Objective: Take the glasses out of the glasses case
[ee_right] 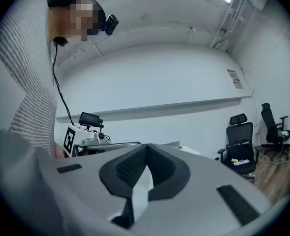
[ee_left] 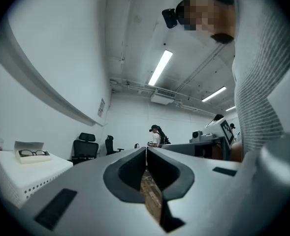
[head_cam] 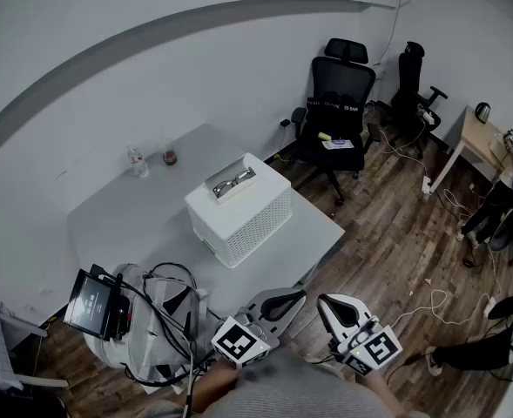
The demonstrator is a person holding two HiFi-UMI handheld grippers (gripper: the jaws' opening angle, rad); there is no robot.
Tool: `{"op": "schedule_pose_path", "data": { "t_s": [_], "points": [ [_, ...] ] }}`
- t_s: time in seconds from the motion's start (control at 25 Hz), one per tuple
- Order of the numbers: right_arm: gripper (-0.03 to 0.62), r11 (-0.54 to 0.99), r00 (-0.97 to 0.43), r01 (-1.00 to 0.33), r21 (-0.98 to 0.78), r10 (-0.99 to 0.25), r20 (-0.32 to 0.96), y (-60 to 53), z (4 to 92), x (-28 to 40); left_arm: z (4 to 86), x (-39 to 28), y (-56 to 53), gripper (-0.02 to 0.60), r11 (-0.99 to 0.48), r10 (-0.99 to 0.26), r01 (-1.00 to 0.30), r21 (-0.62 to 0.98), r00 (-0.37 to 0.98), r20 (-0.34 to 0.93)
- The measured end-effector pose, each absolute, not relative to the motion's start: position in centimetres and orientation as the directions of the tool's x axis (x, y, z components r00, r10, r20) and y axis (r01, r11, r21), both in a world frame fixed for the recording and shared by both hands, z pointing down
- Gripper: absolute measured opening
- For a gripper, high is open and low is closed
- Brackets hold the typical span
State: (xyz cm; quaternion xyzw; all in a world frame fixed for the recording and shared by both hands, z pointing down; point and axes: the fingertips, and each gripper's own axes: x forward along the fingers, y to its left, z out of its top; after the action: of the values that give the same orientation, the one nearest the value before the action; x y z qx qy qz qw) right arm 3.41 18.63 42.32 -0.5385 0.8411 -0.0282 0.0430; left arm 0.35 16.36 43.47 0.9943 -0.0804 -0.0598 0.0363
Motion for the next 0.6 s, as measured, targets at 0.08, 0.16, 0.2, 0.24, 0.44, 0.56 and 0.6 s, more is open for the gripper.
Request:
{"op": "schedule_pose_path", "data": {
  "t_s": [0.08,0.16,0.2,0.24,0.44,0.56,0.6],
  "points": [
    [0.012,0.418,-0.416,-0.903,-0.096,-0.908,-0.043,18.67,42.26,3.54,43.11,0.40,16.35,0.017,-0.984,-0.164,-0.155,0.083,0.980,-0.114],
    [0.012,0.418,-0.416,-0.903,-0.098,-0.908,-0.044,18.67,42.24,3.62,42.96,0.42,16.33,0.017,-0.985,-0.163,-0.154,0.084,0.980,-0.116],
    [0.012,0.418,-0.416,-0.903,-0.098,-0.908,-0.043,18.65,42.26,3.64,42.96,0.43,16.32,0.017,-0.985,-0.162,-0.153,0.084,0.980,-0.118],
    [0.012,0.418,-0.416,-0.903,-0.099,-0.909,-0.042,18.63,42.29,3.65,42.98,0.46,16.33,0.017,-0.985,-0.160,-0.151,0.084,0.980,-0.119],
    [0.012,0.420,-0.418,-0.902,-0.101,-0.908,-0.045,18.35,42.14,3.77,42.79,0.91,16.22,0.017,-0.988,-0.147,-0.140,0.072,0.982,-0.117],
    [0.012,0.423,-0.421,-0.901,-0.096,-0.906,-0.046,18.26,42.02,3.73,42.66,0.90,16.02,0.017,-0.987,-0.152,-0.144,0.073,0.981,-0.117],
    [0.012,0.425,-0.423,-0.900,-0.094,-0.905,-0.044,18.22,42.09,3.71,42.65,0.88,15.94,0.017,-0.987,-0.154,-0.146,0.074,0.981,-0.116]
  ]
}}
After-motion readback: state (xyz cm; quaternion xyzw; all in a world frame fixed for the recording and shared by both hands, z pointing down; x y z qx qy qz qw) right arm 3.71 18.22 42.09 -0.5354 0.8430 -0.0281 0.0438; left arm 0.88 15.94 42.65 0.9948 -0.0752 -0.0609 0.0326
